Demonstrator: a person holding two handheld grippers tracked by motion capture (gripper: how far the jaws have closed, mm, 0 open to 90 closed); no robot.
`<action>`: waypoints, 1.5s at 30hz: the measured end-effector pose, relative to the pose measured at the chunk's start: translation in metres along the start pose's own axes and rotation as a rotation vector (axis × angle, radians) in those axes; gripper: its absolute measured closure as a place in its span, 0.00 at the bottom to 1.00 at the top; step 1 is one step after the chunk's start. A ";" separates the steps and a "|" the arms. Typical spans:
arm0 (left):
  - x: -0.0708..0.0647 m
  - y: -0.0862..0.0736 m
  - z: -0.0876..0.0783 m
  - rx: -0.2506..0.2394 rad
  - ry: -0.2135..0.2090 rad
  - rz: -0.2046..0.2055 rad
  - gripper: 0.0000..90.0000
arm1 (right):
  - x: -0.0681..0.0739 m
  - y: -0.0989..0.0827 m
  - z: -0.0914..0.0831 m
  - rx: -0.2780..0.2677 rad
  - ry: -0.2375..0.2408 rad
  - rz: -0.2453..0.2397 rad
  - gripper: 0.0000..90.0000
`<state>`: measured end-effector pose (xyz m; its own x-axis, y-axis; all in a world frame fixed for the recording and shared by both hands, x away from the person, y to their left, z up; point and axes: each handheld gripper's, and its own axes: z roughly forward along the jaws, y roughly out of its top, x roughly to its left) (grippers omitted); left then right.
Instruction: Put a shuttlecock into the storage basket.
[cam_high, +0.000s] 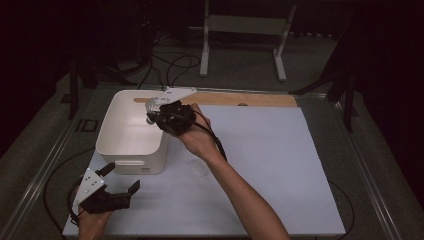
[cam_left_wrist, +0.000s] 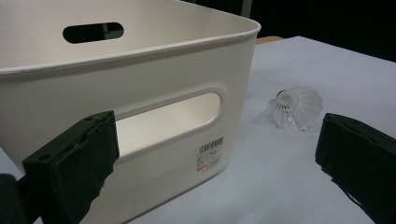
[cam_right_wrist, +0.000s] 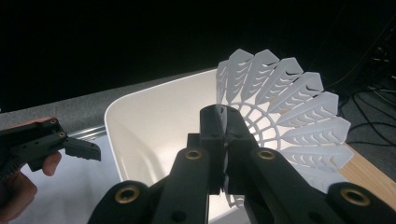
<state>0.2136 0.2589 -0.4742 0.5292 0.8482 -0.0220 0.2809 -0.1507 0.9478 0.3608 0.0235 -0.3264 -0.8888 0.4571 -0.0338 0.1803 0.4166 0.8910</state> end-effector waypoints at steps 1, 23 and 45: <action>0.000 0.000 0.000 -0.001 0.000 0.001 0.00 | 0.001 0.000 0.001 0.003 0.002 0.000 0.99; 0.000 0.000 0.000 0.000 -0.002 0.004 0.00 | 0.002 0.002 0.012 0.009 0.066 0.042 0.39; 0.000 0.000 0.001 0.003 -0.001 0.007 0.00 | -0.017 -0.019 -0.004 0.059 -0.028 0.082 0.15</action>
<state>0.2141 0.2582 -0.4749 0.5322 0.8465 -0.0154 0.2798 -0.1587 0.9468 0.3708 0.0043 -0.3412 -0.8580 0.5131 0.0246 0.2771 0.4219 0.8633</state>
